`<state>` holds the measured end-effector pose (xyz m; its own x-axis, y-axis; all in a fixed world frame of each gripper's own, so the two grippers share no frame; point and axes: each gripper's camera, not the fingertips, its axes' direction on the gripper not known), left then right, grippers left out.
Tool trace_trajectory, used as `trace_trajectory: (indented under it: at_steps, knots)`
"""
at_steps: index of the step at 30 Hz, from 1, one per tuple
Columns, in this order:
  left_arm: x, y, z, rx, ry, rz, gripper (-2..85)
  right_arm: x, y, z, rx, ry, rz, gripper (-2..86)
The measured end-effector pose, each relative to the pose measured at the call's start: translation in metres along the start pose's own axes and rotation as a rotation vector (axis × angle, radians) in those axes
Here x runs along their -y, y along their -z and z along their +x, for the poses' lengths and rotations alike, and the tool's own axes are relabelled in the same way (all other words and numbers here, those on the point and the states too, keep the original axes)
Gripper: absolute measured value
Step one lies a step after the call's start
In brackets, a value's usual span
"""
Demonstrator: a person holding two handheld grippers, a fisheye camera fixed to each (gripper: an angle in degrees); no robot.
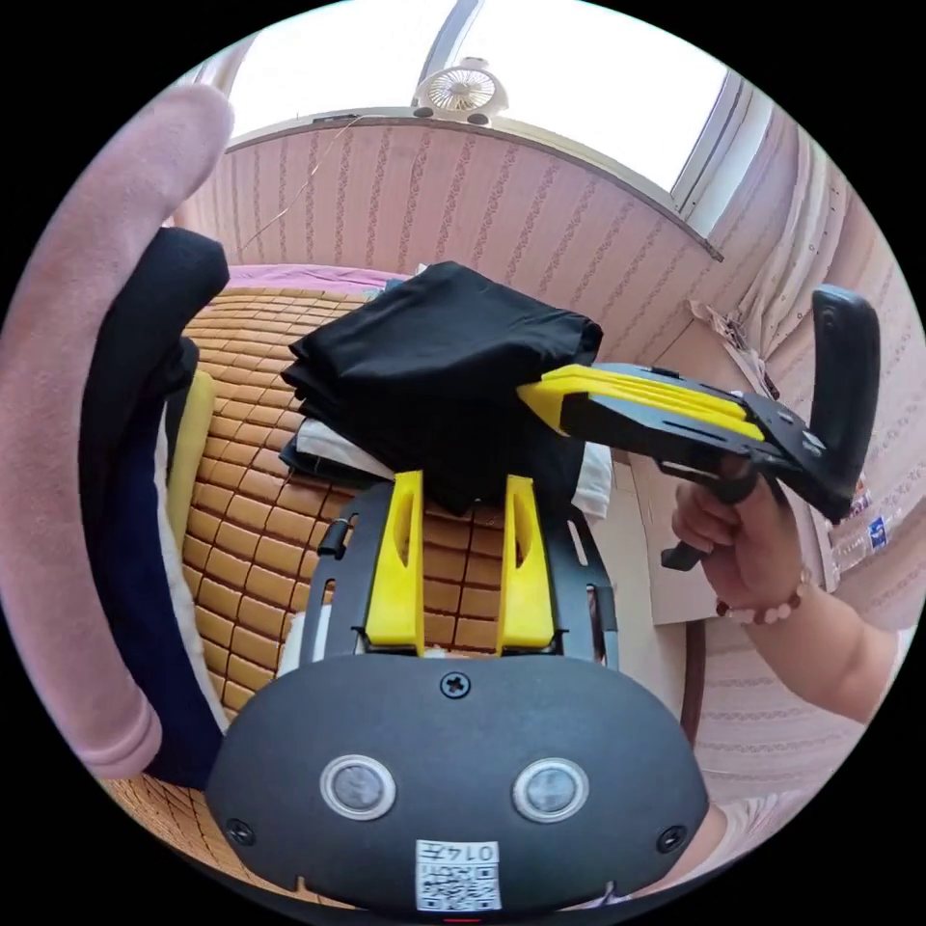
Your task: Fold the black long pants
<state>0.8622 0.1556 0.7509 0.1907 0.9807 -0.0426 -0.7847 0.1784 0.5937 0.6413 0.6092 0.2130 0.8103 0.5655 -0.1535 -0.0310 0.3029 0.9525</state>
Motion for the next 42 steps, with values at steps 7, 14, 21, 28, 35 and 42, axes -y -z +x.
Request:
trace_trajectory:
  at_steps: [7, 14, 21, 28, 35, 42]
  knots:
    - [-0.026, 0.048, 0.001, -0.038, 0.030, 0.083, -0.8, -0.010, 0.092, -0.064, 0.157, 0.131, 0.267, 0.2]
    - [-0.137, 0.199, -0.004, 0.045, 0.076, 0.260, -0.9, -0.010, 0.172, -0.198, 0.437, 0.352, 0.434, 0.0]
    - [-0.394, 0.436, 0.001, 0.408, 0.422, 0.415, -1.0, 0.012, 0.196, -0.375, 0.771, 0.526, 0.472, 0.0]
    - [-0.578, 0.650, 0.079, 0.839, 0.619, 0.638, -1.0, 0.029, 0.180, -0.489, 0.945, 0.384, 0.470, 0.0]
    - [-0.672, 0.695, 0.104, 0.799, 0.652, 0.655, -1.0, -0.039, 0.035, -0.532, 0.648, 0.298, -0.064, 0.3]
    - [-0.764, 0.635, 0.072, 0.508, 0.856, 0.359, -1.0, -0.173, -0.076, -0.551, 0.634, 0.136, -0.603, 1.3]
